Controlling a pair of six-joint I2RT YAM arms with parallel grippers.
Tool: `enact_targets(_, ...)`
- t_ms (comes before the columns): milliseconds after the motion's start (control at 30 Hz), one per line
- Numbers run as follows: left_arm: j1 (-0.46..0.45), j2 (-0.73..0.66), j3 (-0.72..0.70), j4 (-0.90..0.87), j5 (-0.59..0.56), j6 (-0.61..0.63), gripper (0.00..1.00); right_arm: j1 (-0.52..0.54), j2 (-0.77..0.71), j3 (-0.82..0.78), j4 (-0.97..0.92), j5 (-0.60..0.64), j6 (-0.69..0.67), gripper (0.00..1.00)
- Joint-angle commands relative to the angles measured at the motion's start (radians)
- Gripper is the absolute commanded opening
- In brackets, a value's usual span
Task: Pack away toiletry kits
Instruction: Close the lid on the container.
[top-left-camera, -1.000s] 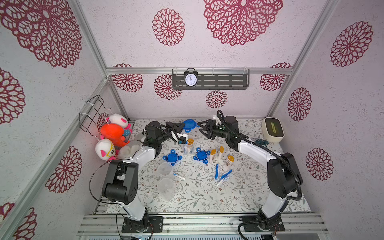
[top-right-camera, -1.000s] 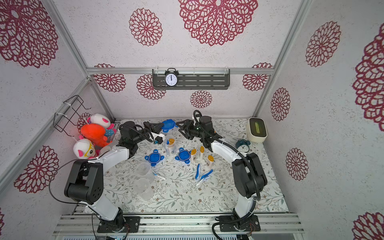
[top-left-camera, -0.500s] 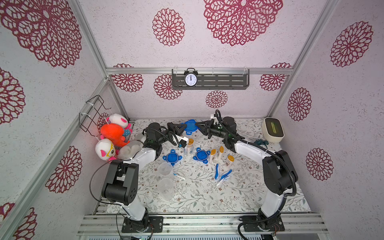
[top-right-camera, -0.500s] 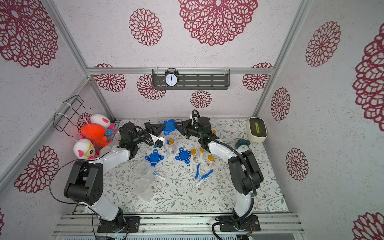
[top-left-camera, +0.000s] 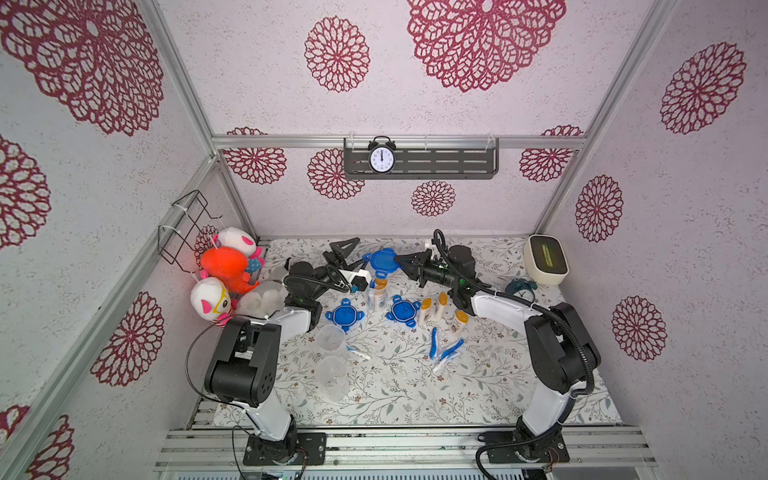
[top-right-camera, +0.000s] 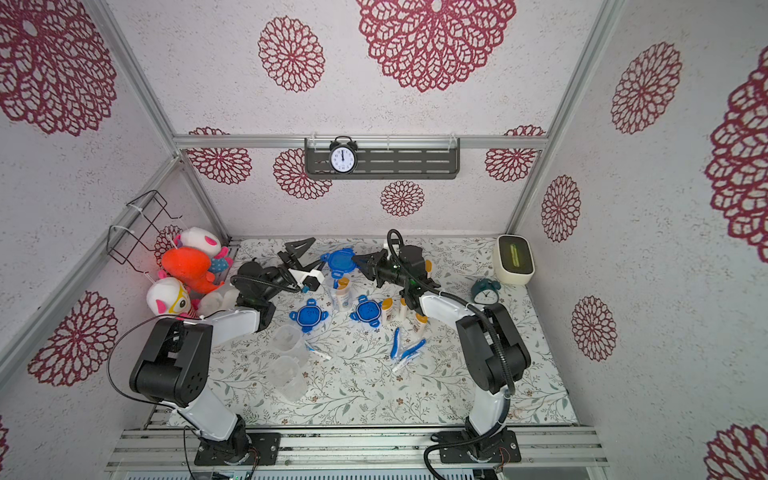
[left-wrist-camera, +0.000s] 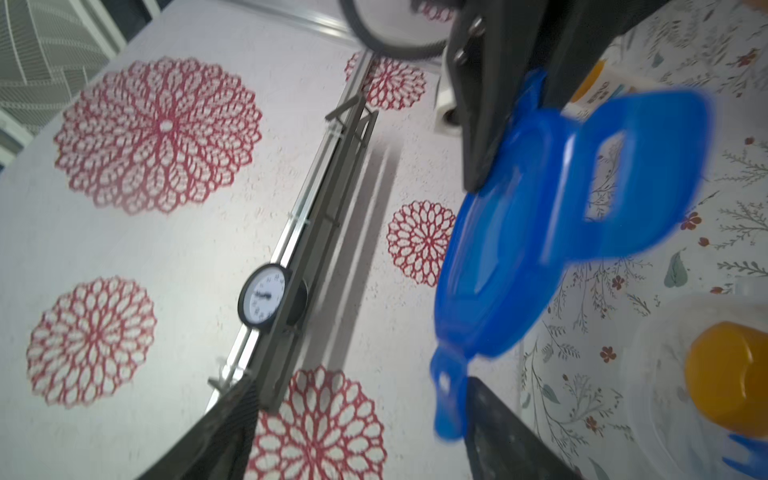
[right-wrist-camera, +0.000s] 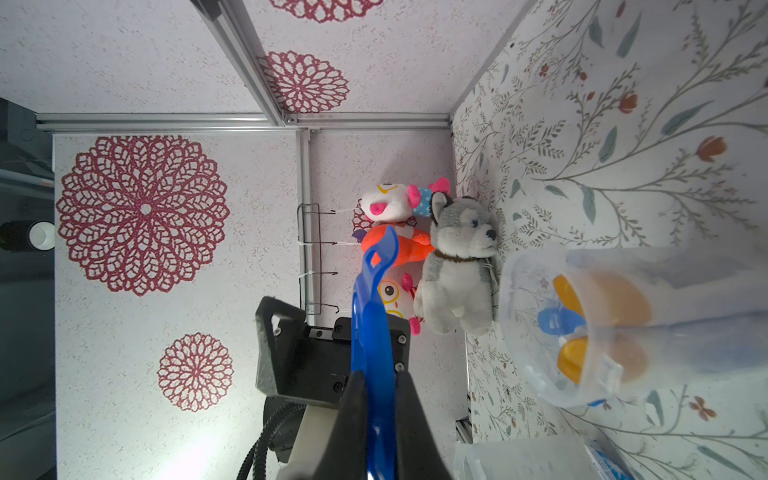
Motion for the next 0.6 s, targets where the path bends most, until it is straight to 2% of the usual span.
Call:
enact_targets(0,0.033,-0.108,-0.088,0.17,-0.135,-0.3,0.76,-0.009,-0.062,-0.033,0.08,0.06,-0.036,0.0)
enact_targets(100,0.036,-0.229,-0.161,0.112,-0.221,-0.487,0.72,-0.001,-0.089,-0.073,0.082,0.122,-0.079,0.0)
enact_targets(200,0.022,-0.373,-0.17,-0.079,-0.29,-0.783,0.69,0.01,-0.111,-0.097,0.061,0.168,-0.124,0.0)
enact_targets(267,-0.02,-0.473,-0.14,-0.287,-0.386,-0.958,0.72,0.02,-0.114,-0.11,0.062,0.19,-0.135,0.0)
enact_targets(367,-0.086,-0.569,-0.003,-0.718,-0.5,-1.1,0.78,0.047,-0.095,-0.105,0.081,0.195,-0.144,0.0)
enact_targets(467,-0.101,-0.577,0.188,-1.142,-0.565,-1.244,0.81,0.074,-0.074,-0.097,0.093,0.203,-0.155,0.0)
enact_targets(567,-0.112,-0.558,0.281,-1.318,-0.577,-1.27,0.89,0.095,-0.062,-0.091,0.087,0.228,-0.181,0.0)
